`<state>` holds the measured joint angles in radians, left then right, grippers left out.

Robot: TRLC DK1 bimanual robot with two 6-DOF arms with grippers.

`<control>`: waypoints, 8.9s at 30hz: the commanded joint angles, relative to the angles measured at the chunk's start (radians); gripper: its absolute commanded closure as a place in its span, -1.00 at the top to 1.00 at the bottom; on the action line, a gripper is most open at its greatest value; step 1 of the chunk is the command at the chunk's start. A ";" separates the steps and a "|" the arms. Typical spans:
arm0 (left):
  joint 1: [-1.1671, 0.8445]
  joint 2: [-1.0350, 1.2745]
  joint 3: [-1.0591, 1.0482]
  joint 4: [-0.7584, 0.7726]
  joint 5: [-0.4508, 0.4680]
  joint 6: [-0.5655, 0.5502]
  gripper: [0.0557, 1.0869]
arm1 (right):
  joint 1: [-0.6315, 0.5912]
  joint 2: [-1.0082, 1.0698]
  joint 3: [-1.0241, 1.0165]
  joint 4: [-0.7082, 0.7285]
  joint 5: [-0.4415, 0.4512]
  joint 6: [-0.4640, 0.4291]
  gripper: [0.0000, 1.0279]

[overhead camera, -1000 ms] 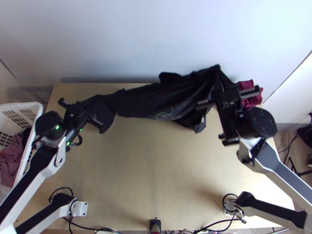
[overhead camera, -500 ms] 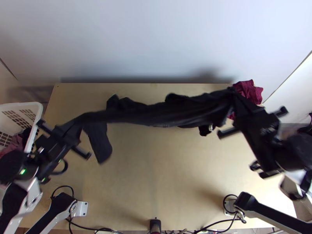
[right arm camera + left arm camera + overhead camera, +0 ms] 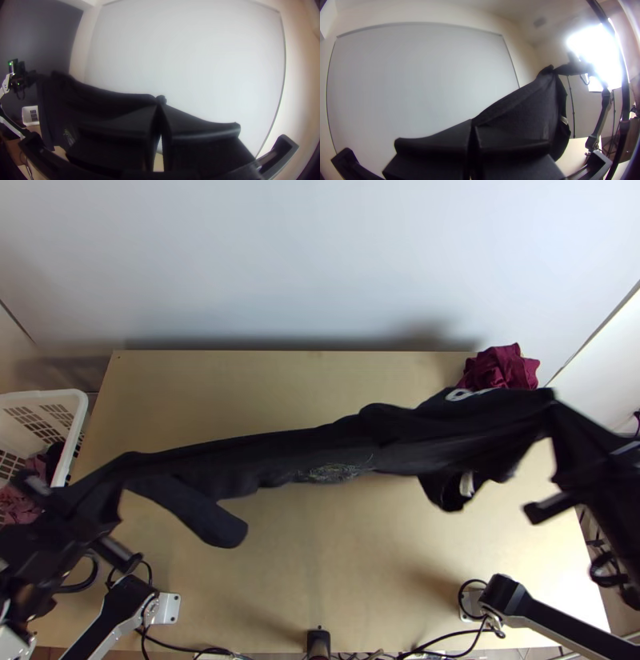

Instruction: Fold the t-shirt

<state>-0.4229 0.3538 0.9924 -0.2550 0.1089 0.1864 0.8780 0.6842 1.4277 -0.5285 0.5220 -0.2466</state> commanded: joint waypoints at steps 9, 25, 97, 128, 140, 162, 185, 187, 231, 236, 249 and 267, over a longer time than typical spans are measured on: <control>0.125 0.056 0.270 0.137 -0.002 -0.025 -0.93 | -0.089 0.124 0.428 -0.021 0.015 -0.023 -0.95; 0.199 0.326 -0.152 0.649 -0.049 -0.088 -0.93 | -0.132 0.328 0.060 0.344 -0.016 -0.040 -0.95; 0.253 1.797 0.391 1.229 -0.071 0.222 0.91 | -0.550 1.078 -0.204 0.926 -0.221 0.000 0.93; 0.246 1.479 0.192 0.870 -0.055 0.344 0.90 | -0.421 0.772 -0.438 0.634 -0.298 -0.037 0.78; 0.115 1.337 0.028 0.839 -0.026 0.507 0.90 | -0.361 0.604 -0.613 0.452 -0.350 -0.054 0.78; -0.013 1.159 -0.046 0.700 -0.028 0.900 0.90 | -0.436 0.627 -0.400 0.190 -0.456 -0.132 0.93; 0.006 0.987 0.107 -0.072 0.204 1.113 0.90 | -0.582 0.813 -0.004 -0.370 -0.717 -0.244 0.91; 0.013 0.972 0.134 -0.122 0.268 1.064 0.90 | -0.574 0.834 0.025 -0.367 -0.717 -0.243 0.91; 0.501 1.496 0.433 -0.543 0.549 0.835 0.90 | -0.373 0.985 0.217 -0.252 -0.487 -0.155 0.90; 0.495 1.525 0.466 -0.584 0.569 0.825 0.90 | -0.353 0.985 0.215 -0.182 -0.453 -0.163 0.90; 0.493 1.702 0.643 -0.579 0.569 0.656 0.90 | -0.294 0.999 0.232 -0.107 -0.415 -0.186 0.86; 0.423 1.673 0.565 -0.616 0.571 0.605 0.89 | -0.324 0.982 0.227 -0.097 -0.407 -0.215 0.86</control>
<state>-0.0139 2.0274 1.5818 -0.8913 0.6846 0.7746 0.5598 1.6779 1.6604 -0.6285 0.1135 -0.4545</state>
